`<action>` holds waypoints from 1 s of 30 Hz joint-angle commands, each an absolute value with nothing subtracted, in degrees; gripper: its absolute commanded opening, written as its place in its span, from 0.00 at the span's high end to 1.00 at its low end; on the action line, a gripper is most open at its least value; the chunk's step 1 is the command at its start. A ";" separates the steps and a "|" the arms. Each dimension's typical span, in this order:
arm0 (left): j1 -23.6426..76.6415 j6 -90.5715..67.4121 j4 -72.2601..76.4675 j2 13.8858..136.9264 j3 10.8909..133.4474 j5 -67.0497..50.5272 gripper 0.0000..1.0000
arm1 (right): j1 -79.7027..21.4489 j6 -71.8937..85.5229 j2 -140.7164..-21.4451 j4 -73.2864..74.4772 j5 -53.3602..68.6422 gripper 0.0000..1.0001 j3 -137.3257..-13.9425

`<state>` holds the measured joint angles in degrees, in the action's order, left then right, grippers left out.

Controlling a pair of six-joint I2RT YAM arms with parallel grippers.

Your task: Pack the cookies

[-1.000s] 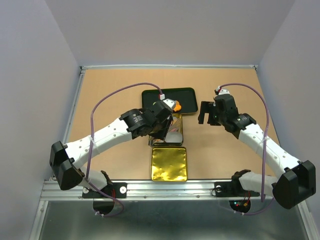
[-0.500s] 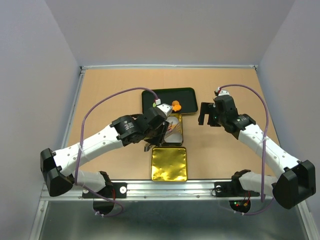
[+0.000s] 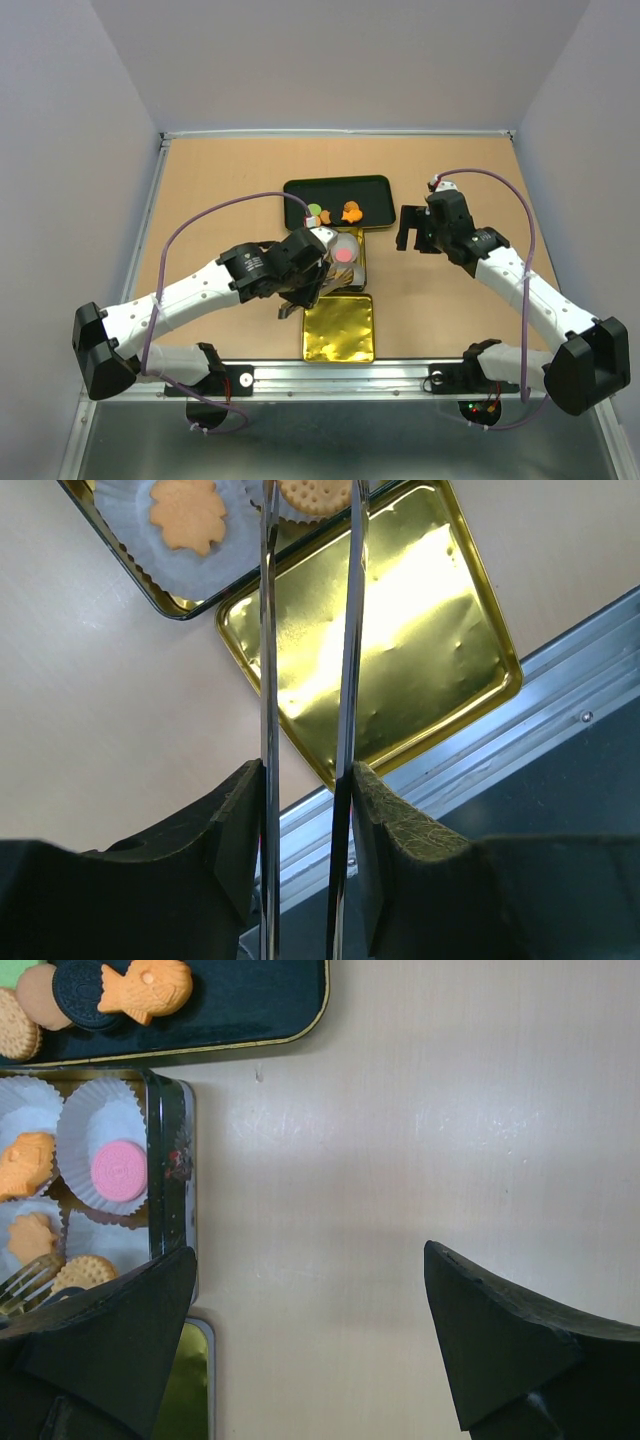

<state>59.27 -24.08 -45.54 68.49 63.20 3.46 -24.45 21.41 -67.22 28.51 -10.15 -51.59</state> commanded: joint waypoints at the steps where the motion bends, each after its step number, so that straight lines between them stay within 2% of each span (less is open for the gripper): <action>1: 59.59 -24.43 -42.63 67.94 62.05 2.63 0.86 | -24.87 21.62 -67.06 27.07 -11.25 0.00 -51.06; 6: 59.59 -24.61 -42.10 69.34 61.52 4.65 0.75 | -24.79 21.36 -67.24 27.07 -11.69 0.00 -51.06; 17: 59.59 -25.49 -42.10 72.86 63.81 9.31 0.72 | -24.79 21.01 -67.33 26.90 -12.30 0.00 -51.15; 20: 59.59 -25.49 -41.22 73.39 64.33 9.05 0.64 | -24.79 20.92 -67.24 26.72 -12.48 0.00 -50.98; 21: 59.59 -25.49 -40.79 73.39 64.42 9.23 0.58 | -24.79 21.00 -67.24 26.72 -12.48 0.00 -50.98; 22: 59.59 -25.40 -40.61 73.39 64.68 9.23 0.55 | -24.79 21.01 -67.24 26.72 -12.48 0.00 -50.98; 30: 59.59 -23.82 -40.08 73.56 67.85 8.88 0.47 | -24.87 20.74 -67.06 26.37 -12.75 0.00 -50.80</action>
